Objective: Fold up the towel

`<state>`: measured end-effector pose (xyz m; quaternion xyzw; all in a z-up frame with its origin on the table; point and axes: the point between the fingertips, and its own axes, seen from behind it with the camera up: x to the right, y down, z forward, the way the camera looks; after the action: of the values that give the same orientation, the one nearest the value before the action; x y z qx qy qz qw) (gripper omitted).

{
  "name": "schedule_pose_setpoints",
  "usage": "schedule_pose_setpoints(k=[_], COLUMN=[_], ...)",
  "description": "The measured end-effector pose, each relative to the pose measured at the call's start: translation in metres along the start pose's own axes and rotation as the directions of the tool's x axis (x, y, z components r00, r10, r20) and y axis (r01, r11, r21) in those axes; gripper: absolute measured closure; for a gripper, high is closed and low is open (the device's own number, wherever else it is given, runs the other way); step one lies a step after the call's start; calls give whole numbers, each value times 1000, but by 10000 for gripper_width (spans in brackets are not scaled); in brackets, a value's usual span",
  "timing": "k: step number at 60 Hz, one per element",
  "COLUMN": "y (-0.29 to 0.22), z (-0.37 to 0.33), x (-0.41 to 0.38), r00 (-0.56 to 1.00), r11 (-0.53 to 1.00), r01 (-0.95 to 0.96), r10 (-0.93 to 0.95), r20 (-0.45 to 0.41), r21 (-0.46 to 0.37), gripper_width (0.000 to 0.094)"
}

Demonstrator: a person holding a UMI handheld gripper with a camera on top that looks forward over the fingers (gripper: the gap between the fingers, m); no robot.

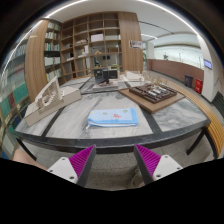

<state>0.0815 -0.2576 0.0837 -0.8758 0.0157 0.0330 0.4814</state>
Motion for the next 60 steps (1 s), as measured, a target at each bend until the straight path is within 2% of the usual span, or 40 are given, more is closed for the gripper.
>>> schedule_pose_setpoints(k=[16, 22, 34, 37, 43, 45, 47, 48, 50, 51, 52, 53, 60], y=[-28, -59, -65, -63, -52, -55, -53, -53, -51, -52, -52, -54, -55], z=[107, 156, 242, 254, 276, 280, 279, 279, 279, 279, 279, 281, 281], x=[-53, -77, -110, -115, -122, -126, -128, -131, -136, -135, -132, -129, -130], r00=[995, 993, 991, 988, 978, 970, 958, 955, 951, 950, 950, 948, 940], r11=[997, 996, 992, 989, 977, 971, 960, 958, 956, 956, 954, 951, 943], r01=[52, 83, 107, 129, 193, 232, 273, 283, 289, 290, 298, 308, 332], r10=[-48, -82, -101, -122, -185, -225, -266, -276, -281, -282, -291, -303, -328], r20=[82, 89, 88, 90, 91, 93, 103, 113, 133, 132, 116, 100, 97], r21=[-55, -11, -63, -69, -86, -63, -56, -51, -49, -46, -44, -38, -20], gripper_width=[139, 155, 198, 254, 436, 421, 517, 621, 722, 714, 828, 879, 913])
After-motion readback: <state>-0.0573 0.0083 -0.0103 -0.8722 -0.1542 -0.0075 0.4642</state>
